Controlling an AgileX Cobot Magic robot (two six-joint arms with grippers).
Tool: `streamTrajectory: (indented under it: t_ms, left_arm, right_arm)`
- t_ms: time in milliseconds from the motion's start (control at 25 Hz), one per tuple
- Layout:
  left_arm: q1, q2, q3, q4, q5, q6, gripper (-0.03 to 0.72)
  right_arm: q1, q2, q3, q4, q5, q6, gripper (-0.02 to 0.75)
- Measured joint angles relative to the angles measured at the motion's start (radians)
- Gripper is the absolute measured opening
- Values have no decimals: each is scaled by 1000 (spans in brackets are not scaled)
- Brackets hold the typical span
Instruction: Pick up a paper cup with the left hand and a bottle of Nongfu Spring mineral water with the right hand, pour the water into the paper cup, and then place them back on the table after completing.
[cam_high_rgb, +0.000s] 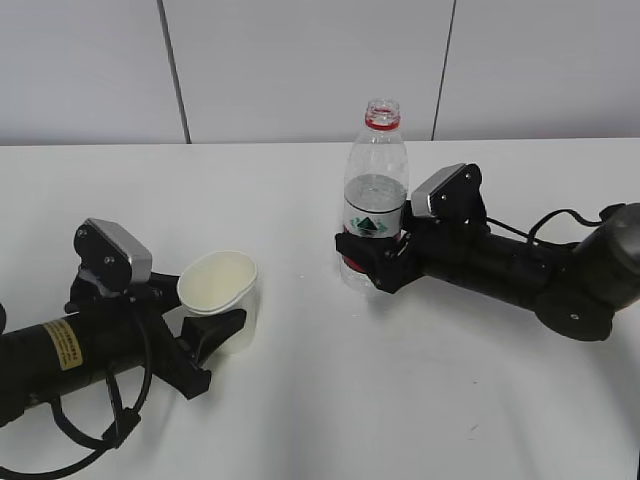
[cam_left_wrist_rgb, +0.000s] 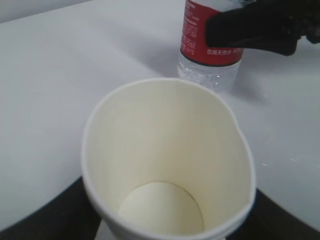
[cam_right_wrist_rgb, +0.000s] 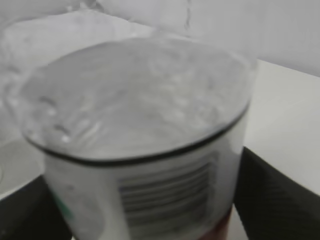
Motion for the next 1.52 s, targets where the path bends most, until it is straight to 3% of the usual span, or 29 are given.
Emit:
streamTrajectory:
  t_ms: [200,640,960,1280,1520]
  left_arm:
    - [0,0,-1,-4,0,0,429]
    - [0,0,-2,2,-1,0,426]
    - [0,-24,-2,101,4,-52,419]
    - [0,-154,-2,166,106,-95,412]
    - [0,-166,-2,234,115,-153,408]
  right_arm:
    - [0,38,-14,0,-45,0,614]
    - [0,59,-16,2,-88,-6,366]
    - [0,33,-16,-90,-59,-42,353]
    - [2,-46,-16,-104,75,-266,350]
    - [2,-89,-16,-110,93,-417,350]
